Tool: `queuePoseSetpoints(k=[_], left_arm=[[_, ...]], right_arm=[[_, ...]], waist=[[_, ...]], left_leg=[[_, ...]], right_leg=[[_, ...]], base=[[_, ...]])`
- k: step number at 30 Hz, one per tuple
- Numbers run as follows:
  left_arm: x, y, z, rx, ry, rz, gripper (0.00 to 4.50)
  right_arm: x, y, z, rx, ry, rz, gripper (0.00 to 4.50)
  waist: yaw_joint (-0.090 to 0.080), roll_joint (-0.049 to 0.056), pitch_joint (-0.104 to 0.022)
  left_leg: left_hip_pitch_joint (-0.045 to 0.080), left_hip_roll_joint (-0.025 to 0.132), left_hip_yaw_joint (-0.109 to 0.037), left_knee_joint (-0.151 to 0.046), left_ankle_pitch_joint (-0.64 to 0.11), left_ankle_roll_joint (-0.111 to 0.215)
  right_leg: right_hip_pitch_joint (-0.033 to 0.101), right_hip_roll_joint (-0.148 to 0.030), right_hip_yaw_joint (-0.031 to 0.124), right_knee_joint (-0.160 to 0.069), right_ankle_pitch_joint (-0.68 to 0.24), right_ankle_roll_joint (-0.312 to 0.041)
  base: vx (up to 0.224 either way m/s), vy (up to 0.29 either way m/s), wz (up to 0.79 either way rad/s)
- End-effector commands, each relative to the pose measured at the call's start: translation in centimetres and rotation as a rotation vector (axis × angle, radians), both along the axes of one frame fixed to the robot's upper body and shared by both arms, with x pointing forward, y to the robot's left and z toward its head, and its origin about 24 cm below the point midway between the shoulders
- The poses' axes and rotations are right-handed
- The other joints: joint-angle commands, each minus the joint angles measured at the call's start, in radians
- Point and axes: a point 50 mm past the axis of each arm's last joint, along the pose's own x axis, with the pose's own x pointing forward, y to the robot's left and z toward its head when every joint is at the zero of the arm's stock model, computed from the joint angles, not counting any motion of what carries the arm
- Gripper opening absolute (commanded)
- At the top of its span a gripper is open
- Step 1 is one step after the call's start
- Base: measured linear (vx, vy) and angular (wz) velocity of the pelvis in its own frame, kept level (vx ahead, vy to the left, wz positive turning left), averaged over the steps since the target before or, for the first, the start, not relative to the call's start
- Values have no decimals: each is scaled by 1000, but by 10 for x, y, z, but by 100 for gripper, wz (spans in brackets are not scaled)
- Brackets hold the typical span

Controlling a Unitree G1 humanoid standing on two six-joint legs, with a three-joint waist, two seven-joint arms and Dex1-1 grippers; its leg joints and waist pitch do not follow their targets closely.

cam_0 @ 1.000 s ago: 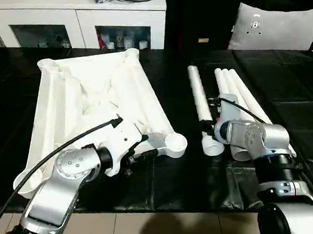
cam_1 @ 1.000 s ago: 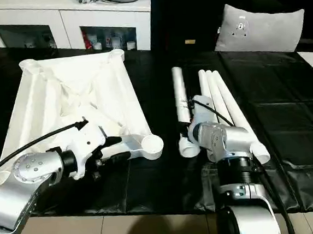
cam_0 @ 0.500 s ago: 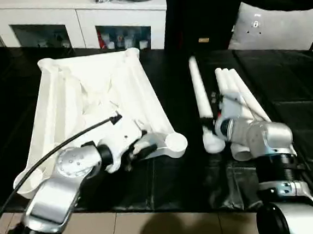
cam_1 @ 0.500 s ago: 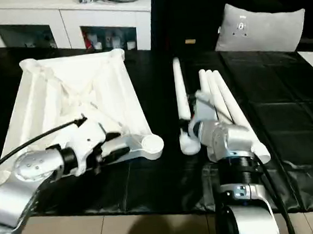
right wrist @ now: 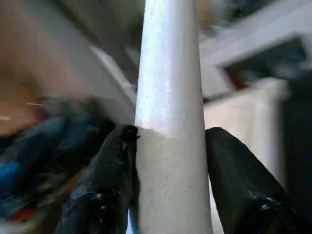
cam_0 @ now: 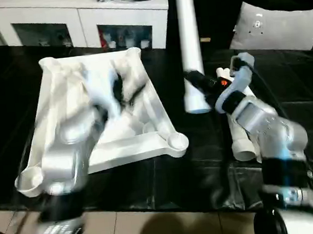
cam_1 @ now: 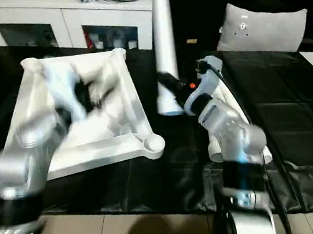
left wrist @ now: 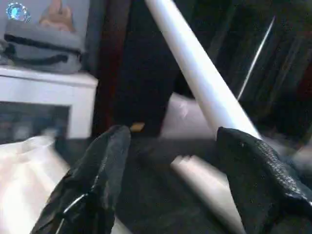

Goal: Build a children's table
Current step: Pick table leg

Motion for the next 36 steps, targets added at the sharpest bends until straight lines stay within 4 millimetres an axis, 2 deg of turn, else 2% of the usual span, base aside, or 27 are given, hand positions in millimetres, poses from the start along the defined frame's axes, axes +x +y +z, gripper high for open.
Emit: queuePoseSetpoints(k=[1, 5, 8, 10, 11, 17, 23, 26, 28, 29, 32, 35, 36], left_arm=[[2, -4, 6, -106, 29, -24, 344], [2, -15, 16, -198, 34, -84, 339], [-1, -28, 25, -256, 31, -150, 374], [-3, -31, 29, -269, 10, -164, 385], [-5, -33, 31, -300, 12, -189, 399], [-1, -37, 26, -312, 71, -183, 449], [-1, -40, 22, -343, 116, -211, 450], [-4, -37, 26, -407, 104, -246, 411], [-5, -35, 28, -428, 97, -258, 402], [-5, -35, 29, -429, 95, -260, 377], [-6, -35, 29, -435, 93, -269, 368], [-10, -36, 31, -456, 87, -322, 328], [-11, -37, 31, -460, 86, -333, 328]], right_arm=[[-8, -2, 12, 80, -84, 66, 184], [-16, 0, 14, 100, -120, 141, 183], [-24, 4, 15, 116, -160, 214, 183], [-26, 5, 14, 110, -165, 228, 183], [-29, 7, 14, 101, -179, 254, 183], [-37, 16, 7, 3, -203, 310, 183], [-40, 24, 1, -51, -209, 350, 183], [-40, 27, -4, -94, -202, 348, 182], [-39, 28, -6, -114, -200, 339, 182], [-38, 28, -7, -125, -199, 331, 182], [-37, 29, -8, -134, -198, 324, 182], [-33, 28, -9, -150, -194, 293, 182], [-32, 28, -9, -155, -194, 285, 182]], waist=[[6, -5, -71], [8, -3, -68], [13, -2, -66], [14, -5, -66], [14, -3, -65], [19, -5, -65], [21, -4, -64], [26, -4, -64], [26, -4, -64], [26, -4, -64], [27, -5, -63], [27, -5, -63], [26, -5, -62]], left_leg=[[26, 65, -19, -57, -73, 24], [27, 66, -20, -61, -90, 12], [28, 68, -23, -64, -109, -4], [27, 66, -23, -65, -107, -9], [26, 67, -24, -65, -108, -11], [24, 66, -24, -64, -99, -14], [26, 68, -26, -66, -118, -22], [26, 67, -25, -65, -121, -24], [26, 66, -25, -65, -117, -27], [26, 67, -26, -66, -118, -26], [26, 67, -26, -68, -132, -25], [25, 67, -26, -67, -130, -31], [25, 66, -25, -68, -131, -31]], right_leg=[[41, -107, 46, -69, 109, -229], [37, -105, 46, -77, 33, -212], [36, -108, 46, -83, -11, -189], [36, -106, 46, -85, -19, -182], [35, -107, 47, -85, -22, -176], [36, -107, 48, -87, -16, -155], [34, -107, 48, -91, -42, -153], [33, -108, 48, -90, -38, -156], [33, -106, 48, -88, -27, -159], [32, -104, 48, -88, -24, -156], [33, -106, 49, -90, -45, -149], [33, -108, 49, -90, -52, -150], [32, -106, 49, -90, -52, -149]], base=[[0, 0, 0], [0, 0, 0], [0, 0, 0], [0, 0, 0], [0, 0, 0], [0, 0, 0], [0, 0, 0], [0, 0, 0], [0, 0, 0], [0, 0, 0], [0, 0, 0], [0, 0, 0], [0, 0, 0]])
